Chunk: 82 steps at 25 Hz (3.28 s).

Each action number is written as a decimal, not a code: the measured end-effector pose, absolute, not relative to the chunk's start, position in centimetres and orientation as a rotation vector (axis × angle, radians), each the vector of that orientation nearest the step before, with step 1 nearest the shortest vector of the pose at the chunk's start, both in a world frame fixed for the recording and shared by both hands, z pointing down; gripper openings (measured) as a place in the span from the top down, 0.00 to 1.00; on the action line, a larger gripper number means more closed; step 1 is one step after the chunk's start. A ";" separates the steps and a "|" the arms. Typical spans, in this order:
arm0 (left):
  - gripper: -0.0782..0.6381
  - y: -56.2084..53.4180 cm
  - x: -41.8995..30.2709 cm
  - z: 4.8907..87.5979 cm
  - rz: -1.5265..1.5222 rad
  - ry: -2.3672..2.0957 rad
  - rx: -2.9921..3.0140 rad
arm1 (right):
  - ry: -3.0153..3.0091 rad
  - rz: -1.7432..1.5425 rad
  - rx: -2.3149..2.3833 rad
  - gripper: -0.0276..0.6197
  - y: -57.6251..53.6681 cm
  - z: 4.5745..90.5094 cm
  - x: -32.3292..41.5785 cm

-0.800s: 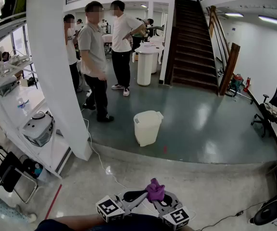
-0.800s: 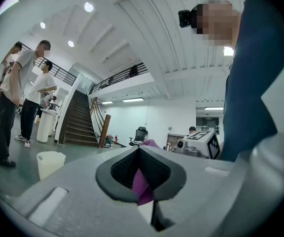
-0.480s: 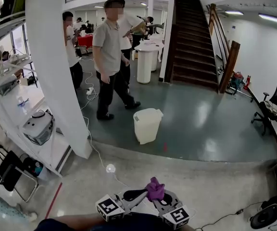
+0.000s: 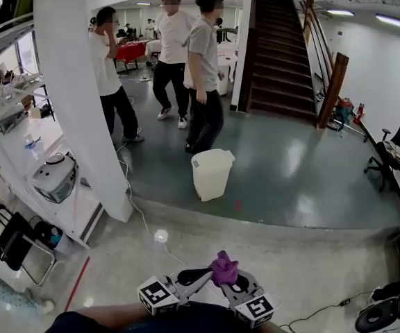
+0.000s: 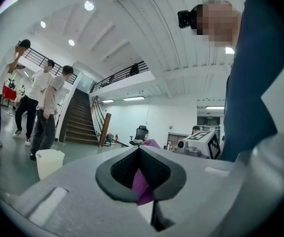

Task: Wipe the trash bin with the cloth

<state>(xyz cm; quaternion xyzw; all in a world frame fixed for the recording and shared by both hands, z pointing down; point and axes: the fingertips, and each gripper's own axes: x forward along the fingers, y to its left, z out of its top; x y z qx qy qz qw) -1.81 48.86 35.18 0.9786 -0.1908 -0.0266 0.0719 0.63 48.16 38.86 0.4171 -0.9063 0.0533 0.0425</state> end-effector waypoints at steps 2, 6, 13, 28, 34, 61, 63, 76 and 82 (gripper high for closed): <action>0.91 48.9 -1.1 35.1 -0.075 -0.575 2.944 | -2.775 0.164 1.276 0.84 48.2 38.8 1.4; 0.91 49.0 0.8 35.6 -0.069 -0.591 2.944 | -2.789 0.167 1.269 0.84 48.3 39.3 3.2; 0.91 49.1 3.3 36.3 -0.052 -0.647 2.913 | -2.820 0.209 1.217 0.84 48.0 40.3 5.8; 0.91 35.1 1.5 36.9 -0.110 -0.588 2.916 | -2.730 0.218 1.292 0.84 34.8 41.0 4.7; 0.91 26.0 -2.5 36.2 -0.119 -0.562 2.925 | -2.697 0.249 1.371 0.84 25.6 40.5 1.7; 0.91 3.9 -1.4 36.8 -0.058 -0.744 2.837 | -2.762 0.284 1.327 0.84 3.3 41.1 5.1; 0.91 1.9 0.3 37.2 -0.041 -0.765 2.832 | -2.775 0.279 1.299 0.84 1.4 41.2 6.9; 0.91 -7.2 5.3 38.8 -0.013 -0.863 2.796 | -2.807 0.345 1.228 0.84 -6.6 43.1 11.9; 0.91 -10.0 3.6 40.5 0.001 -0.838 2.800 | -2.761 0.361 1.303 0.84 -7.8 44.7 10.8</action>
